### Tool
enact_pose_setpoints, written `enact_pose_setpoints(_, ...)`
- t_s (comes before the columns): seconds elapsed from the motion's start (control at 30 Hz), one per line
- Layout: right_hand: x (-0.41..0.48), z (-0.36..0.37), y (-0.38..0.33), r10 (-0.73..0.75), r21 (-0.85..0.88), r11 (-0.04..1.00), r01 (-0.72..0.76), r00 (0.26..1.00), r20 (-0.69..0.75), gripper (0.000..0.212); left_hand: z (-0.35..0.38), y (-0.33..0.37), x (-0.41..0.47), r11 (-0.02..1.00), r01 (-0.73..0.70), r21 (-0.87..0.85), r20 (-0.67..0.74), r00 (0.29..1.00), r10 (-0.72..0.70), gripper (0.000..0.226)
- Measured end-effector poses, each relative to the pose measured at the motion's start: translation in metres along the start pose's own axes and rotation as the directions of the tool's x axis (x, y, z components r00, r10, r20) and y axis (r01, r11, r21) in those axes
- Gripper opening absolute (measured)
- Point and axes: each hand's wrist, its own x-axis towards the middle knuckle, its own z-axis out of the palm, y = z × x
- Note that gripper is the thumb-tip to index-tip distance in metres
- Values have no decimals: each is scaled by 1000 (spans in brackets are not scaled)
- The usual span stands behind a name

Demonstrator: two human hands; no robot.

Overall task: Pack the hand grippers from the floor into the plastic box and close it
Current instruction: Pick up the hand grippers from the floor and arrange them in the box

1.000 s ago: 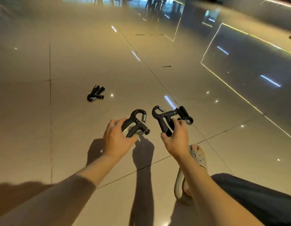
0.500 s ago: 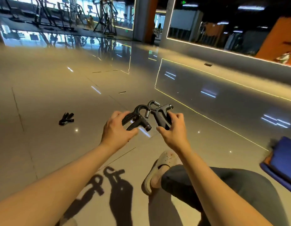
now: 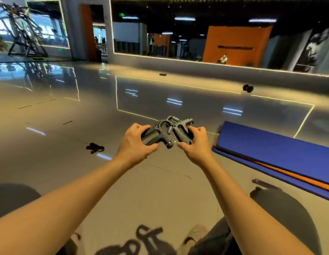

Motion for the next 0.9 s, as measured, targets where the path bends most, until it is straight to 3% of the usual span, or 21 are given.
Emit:
enact_pose_setpoints(0.27, -57, -112, 78, 195, -184, 961, -208, 977, -86, 49, 103, 83, -4, 984, -100, -149, 157, 980, 124, 66)
enact_pose_setpoints(0.5, -88, -204, 139, 403, -277, 845, -458, 885, -234, 63, 196, 147, 9, 941, -160, -299, 286, 926, 248, 67)
enact_pose_setpoints(0.9, -133, -250, 273, 596, -94, 729, -678, 697, -400, 56, 366, 184, 33, 927, -176, -332, 520, 786, 335, 64)
